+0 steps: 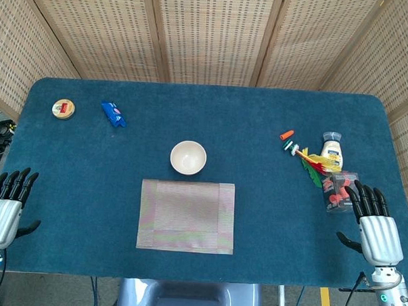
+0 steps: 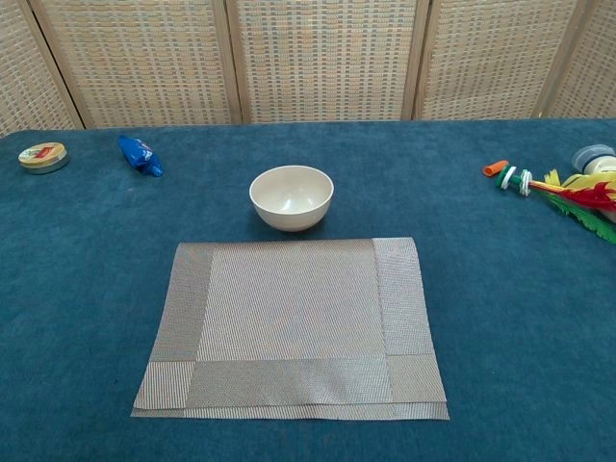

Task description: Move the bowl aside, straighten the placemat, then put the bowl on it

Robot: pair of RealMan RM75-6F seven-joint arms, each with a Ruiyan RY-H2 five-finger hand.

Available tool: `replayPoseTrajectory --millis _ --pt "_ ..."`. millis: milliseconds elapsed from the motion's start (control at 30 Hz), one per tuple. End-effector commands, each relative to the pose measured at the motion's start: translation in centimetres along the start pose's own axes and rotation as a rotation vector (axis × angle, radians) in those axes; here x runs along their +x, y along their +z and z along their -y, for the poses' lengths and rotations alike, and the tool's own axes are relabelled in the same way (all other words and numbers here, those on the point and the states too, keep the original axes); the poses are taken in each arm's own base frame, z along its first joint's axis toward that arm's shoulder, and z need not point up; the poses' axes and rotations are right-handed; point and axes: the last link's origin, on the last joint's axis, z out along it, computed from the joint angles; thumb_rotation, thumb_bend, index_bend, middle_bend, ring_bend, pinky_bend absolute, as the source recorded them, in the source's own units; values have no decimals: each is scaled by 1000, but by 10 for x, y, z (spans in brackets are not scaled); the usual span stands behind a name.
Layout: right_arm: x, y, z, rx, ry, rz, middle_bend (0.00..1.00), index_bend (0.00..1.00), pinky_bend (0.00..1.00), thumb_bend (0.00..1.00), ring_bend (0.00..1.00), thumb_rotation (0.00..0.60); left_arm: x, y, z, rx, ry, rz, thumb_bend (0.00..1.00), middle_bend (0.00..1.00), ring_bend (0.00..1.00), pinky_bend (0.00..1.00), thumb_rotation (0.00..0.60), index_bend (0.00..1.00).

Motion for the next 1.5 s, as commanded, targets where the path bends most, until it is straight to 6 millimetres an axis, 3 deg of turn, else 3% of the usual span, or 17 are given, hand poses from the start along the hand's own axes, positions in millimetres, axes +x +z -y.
replayPoseTrajectory --millis 33,1300,1500 --pt "0 0 0 0 0 1 0 93 0 89 0 600 0 0 1 2 -1 -2 52 0 0 0 600 0" --pt "2 -2 2 8 18 -7 0 107 0 90 0 600 1 0 -4 -31 -18 -26 52 0 0 0 600 0" --pt "5 -2 0 1 32 -18 0 108 0 90 0 600 -2 9 -12 -56 -33 -16 53 0 0 0 600 48"
